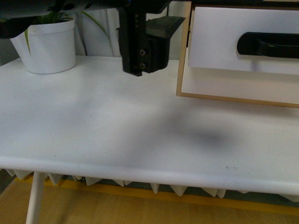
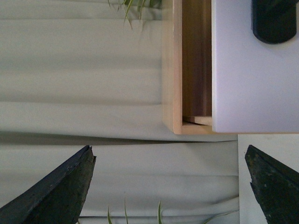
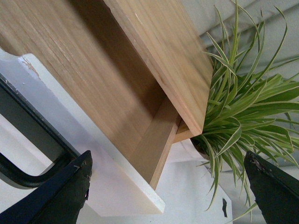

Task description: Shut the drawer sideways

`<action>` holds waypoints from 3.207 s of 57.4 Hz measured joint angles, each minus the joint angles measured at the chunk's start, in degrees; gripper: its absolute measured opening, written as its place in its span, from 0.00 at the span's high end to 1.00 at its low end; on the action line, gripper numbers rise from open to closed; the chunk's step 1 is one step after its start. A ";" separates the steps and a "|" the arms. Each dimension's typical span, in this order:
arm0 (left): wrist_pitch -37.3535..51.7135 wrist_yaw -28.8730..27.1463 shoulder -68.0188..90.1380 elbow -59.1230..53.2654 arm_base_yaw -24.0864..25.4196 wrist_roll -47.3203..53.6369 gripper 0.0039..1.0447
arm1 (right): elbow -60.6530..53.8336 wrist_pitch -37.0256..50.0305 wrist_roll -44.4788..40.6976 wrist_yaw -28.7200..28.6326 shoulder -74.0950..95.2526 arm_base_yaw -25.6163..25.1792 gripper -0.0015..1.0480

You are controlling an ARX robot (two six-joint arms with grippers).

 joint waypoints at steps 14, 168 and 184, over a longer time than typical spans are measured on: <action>-2.29 -0.33 1.62 2.29 -2.54 -0.46 0.06 | 2.69 -2.45 -0.70 -1.66 2.45 -0.11 0.09; 4.66 -17.51 -24.11 -31.26 16.06 -41.07 0.06 | -34.21 7.69 32.72 16.50 -39.41 4.07 0.09; -15.78 -18.88 -47.41 -41.51 23.69 -57.55 0.06 | -41.62 -3.63 42.60 24.92 -57.79 11.85 0.09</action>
